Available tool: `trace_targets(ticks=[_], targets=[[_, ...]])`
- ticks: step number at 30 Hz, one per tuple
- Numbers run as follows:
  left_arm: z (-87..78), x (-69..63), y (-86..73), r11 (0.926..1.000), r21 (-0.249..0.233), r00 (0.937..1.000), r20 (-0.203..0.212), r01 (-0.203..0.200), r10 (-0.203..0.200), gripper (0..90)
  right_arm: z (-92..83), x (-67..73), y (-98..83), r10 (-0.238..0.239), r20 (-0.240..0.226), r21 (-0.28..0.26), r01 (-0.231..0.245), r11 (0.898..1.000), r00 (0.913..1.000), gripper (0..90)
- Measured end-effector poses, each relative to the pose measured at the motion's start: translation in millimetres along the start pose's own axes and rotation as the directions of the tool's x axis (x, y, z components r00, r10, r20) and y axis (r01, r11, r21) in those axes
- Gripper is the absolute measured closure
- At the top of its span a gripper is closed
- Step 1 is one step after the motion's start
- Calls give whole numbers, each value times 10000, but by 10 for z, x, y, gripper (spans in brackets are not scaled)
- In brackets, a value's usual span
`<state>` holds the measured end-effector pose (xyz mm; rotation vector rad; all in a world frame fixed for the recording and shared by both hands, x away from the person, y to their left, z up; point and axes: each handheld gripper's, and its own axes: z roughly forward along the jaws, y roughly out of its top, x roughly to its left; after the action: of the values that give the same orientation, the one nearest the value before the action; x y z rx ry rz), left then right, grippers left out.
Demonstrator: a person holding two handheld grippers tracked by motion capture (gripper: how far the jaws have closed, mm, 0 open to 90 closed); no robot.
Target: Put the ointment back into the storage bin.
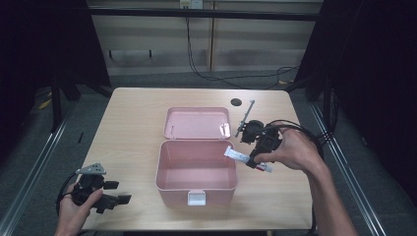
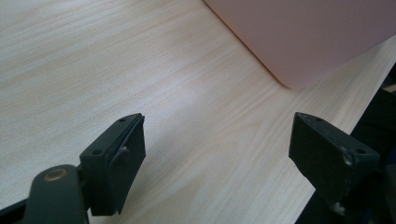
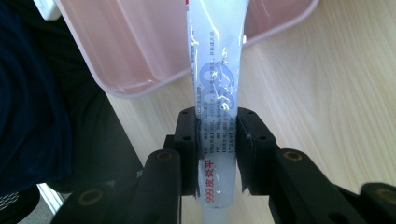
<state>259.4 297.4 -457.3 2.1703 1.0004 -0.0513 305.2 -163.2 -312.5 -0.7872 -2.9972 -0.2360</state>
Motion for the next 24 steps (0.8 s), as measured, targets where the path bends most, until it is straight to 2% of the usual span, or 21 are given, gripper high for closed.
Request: trace_targets(ticks=[5, 14, 24], targets=[[-3, 0, -2, 10000, -29, 10000, 14, -18, 18, 185, 18, 56, 149, -369, -52, 94, 370, 9993, 9993, 716], [-10, 4, 0, 10000, 8, 10000, 30, -66, 66, 186, 56, 109, 310, -699, -192, -20, 698, 9976, 9974, 716], [-7, 1, -2, 10000, -8, 10000, 53, -53, 53, 185, 153, 183, 532, -1103, -362, 134, 1108, 9938, 9932, 716]])
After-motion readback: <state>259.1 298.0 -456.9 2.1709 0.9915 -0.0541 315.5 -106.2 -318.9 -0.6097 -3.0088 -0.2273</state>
